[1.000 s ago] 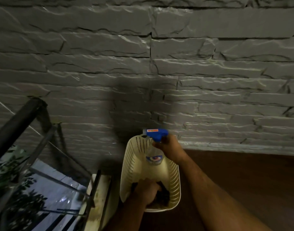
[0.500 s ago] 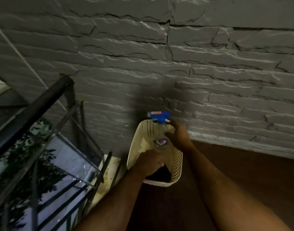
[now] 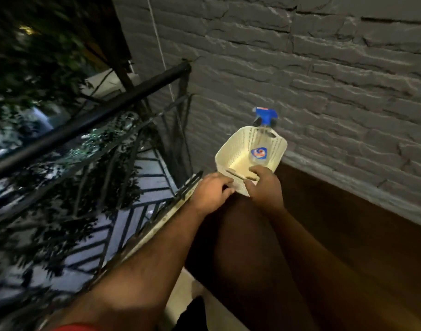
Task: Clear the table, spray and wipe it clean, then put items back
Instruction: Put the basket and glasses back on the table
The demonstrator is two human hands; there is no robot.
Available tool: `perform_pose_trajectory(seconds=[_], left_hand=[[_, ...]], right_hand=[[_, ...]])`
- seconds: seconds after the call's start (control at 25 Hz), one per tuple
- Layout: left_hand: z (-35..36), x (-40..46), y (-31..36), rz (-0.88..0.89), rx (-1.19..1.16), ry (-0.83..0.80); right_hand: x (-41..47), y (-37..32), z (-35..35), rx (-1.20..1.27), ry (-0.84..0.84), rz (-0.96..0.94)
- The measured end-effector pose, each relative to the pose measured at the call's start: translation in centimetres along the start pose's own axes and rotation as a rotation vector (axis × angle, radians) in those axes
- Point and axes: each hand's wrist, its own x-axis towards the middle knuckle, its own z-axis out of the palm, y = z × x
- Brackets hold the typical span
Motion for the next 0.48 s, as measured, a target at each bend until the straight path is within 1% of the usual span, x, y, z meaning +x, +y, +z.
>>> perform_pose_trajectory(seconds=[0.08, 0.16, 0.32, 0.48], left_hand=[[-0.7, -5.9, -1.0, -0.073, -0.002, 0.046], [-1.4, -12.4, -3.1, -0.196, -0.006, 0.084], [-2.8, -24.6, -7.7, -0.423, 0.002, 0.153], [-4.2, -35.0, -10.1, -0.654, -0.028, 0.185]], right_hand=[[-4.2, -1.4, 0.5, 0.016, -0.058, -0.051], [-8.2, -3.0, 2.0, 0.003, -0.156, -0.097], [-15.0, -7.8, 7.1, 0.019, -0.357, -0.238], [-20.9, -12.9, 12.2, 0.024, -0.584, -0.362]])
